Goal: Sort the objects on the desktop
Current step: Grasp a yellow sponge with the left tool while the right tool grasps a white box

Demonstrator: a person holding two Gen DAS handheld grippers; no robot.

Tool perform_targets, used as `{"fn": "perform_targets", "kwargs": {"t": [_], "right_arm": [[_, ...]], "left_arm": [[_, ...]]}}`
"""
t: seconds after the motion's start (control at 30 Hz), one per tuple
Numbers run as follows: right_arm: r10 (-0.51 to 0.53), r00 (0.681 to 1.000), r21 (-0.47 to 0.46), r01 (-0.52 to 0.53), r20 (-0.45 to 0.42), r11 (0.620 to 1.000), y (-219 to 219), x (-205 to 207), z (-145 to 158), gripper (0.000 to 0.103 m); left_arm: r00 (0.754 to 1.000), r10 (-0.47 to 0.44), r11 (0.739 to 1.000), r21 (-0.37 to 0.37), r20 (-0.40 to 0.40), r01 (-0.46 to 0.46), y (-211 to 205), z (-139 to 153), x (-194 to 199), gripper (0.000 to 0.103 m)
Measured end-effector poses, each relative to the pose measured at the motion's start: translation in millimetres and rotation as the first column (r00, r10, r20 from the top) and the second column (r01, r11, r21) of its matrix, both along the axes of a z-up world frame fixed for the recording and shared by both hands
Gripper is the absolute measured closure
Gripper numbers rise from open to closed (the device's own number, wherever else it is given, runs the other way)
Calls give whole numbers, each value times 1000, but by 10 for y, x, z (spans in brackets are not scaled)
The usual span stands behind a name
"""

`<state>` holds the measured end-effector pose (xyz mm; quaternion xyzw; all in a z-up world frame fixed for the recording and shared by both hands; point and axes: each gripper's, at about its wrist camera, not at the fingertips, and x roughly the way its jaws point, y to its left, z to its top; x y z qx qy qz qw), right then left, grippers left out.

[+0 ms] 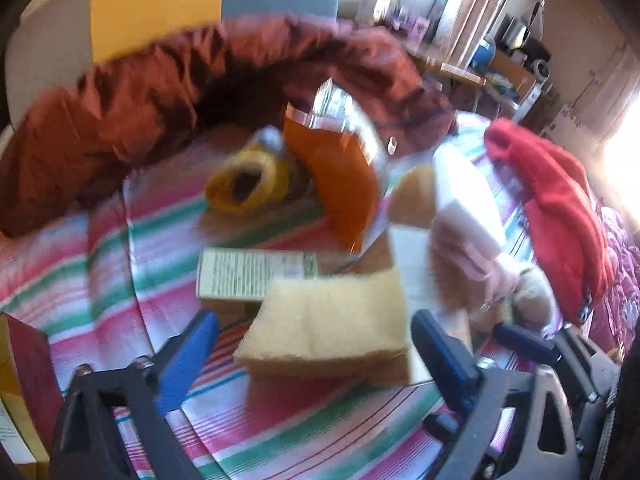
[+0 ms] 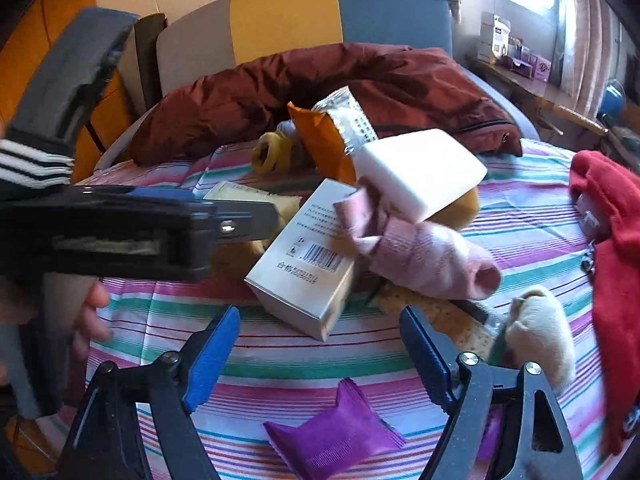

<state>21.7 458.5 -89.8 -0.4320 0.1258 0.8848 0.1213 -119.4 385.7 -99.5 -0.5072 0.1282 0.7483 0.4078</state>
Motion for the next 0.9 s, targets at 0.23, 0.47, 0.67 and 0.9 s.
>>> {"fn": "perform_targets", "kwargs": {"t": [0.23, 0.47, 0.67, 0.9], "right_arm": [[-43, 999, -36, 42, -13, 998, 81, -90, -25, 18], [-96, 995, -118, 93, -20, 989, 130, -306, -27, 14], [-161, 986, -130, 166, 47, 978, 118, -547, -183, 37], [-131, 989, -116, 138, 68, 984, -53, -461, -219, 53]], "left_arm": [[998, 29, 994, 99, 63, -36, -314, 6, -48, 32], [994, 101, 979, 175, 45, -107, -722, 208, -57, 33], [993, 118, 975, 194, -18, -113, -937, 371, 133, 33], [988, 151, 963, 227, -14, -144, -1187, 460, 296, 33]]}}
